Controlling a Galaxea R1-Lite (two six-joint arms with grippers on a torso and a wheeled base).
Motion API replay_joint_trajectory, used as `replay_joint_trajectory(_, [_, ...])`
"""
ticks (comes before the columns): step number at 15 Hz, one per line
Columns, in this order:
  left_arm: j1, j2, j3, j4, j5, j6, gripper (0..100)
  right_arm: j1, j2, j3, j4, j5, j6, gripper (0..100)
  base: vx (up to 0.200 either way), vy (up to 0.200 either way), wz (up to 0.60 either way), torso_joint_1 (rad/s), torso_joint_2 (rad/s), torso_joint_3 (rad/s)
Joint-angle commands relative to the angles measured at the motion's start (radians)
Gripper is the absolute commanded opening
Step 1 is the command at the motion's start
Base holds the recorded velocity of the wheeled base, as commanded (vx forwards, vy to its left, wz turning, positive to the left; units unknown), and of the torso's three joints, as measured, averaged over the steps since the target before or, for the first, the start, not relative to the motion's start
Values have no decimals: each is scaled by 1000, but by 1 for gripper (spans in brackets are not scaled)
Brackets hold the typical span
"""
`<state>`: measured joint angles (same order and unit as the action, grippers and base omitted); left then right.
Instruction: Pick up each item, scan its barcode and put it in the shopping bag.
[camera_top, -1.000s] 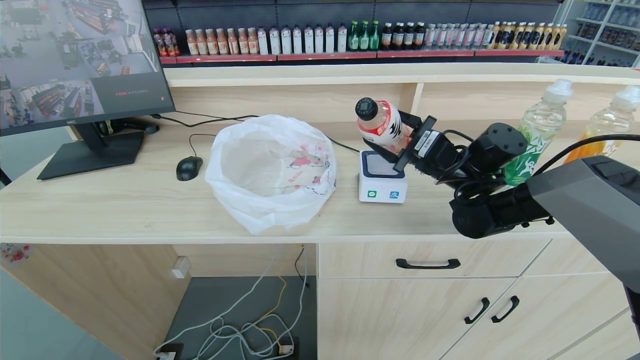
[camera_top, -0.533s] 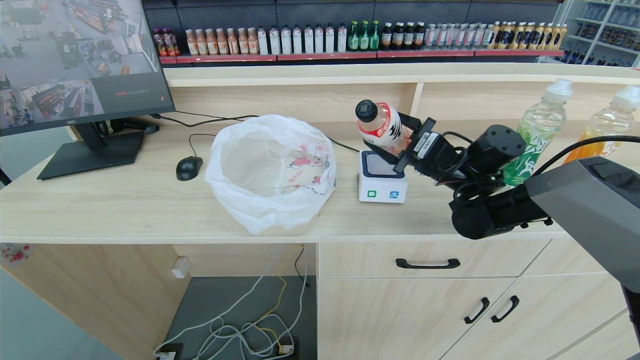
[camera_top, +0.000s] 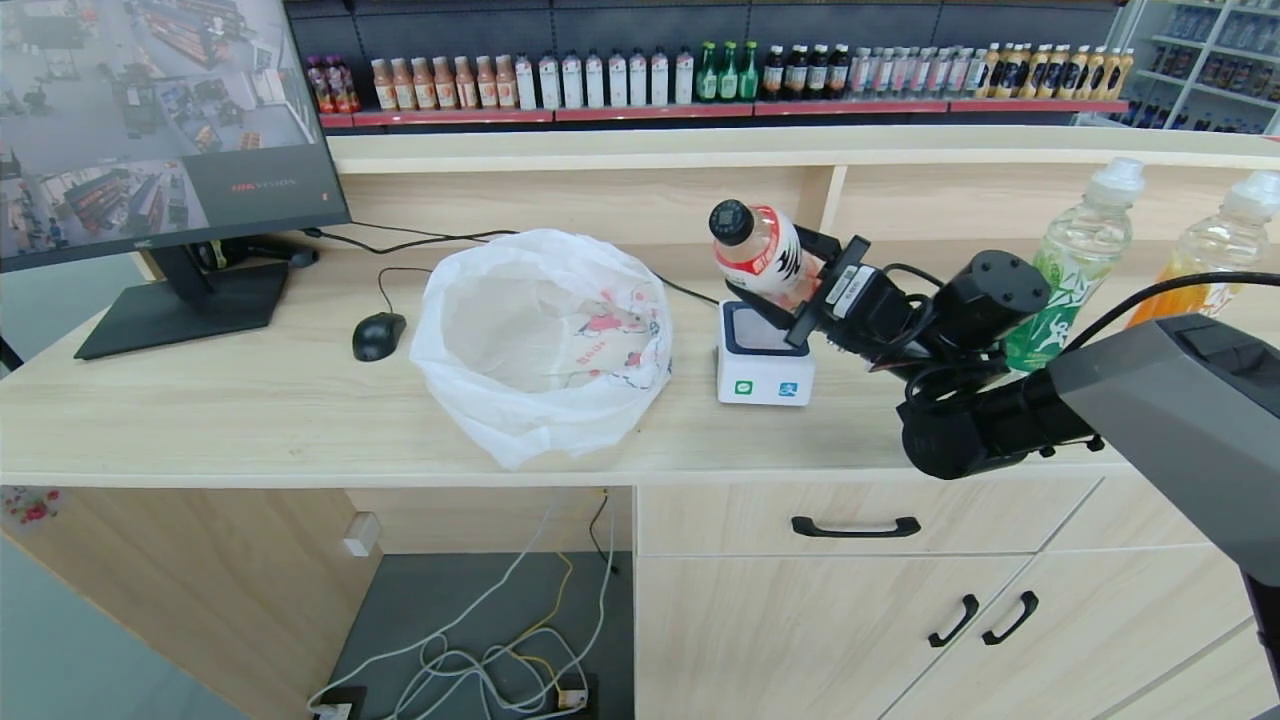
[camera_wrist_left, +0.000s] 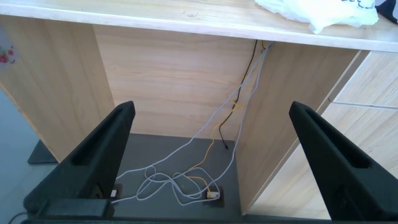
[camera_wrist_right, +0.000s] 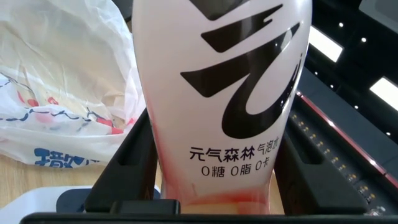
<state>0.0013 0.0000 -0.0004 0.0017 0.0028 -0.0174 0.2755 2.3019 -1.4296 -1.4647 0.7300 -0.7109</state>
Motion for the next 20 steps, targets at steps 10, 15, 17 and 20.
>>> replay_joint_trajectory(10, [0,0,-1,0,0,1,100,5,-157,28,-9,-104,228,0,0,0,0,0,0,0])
replay_joint_trajectory(15, [0,0,-1,0,0,2,100,14,-257,218,-106,-388,528,0,0,0,0,0,0,0])
replay_joint_trajectory(17, [0,0,-1,0,0,2,100,21,-306,328,-106,-411,573,0,0,0,0,0,0,0])
replay_joint_trajectory(20, [0,0,0,0,0,2,100,33,-343,432,-106,-613,657,0,0,0,0,0,0,0])
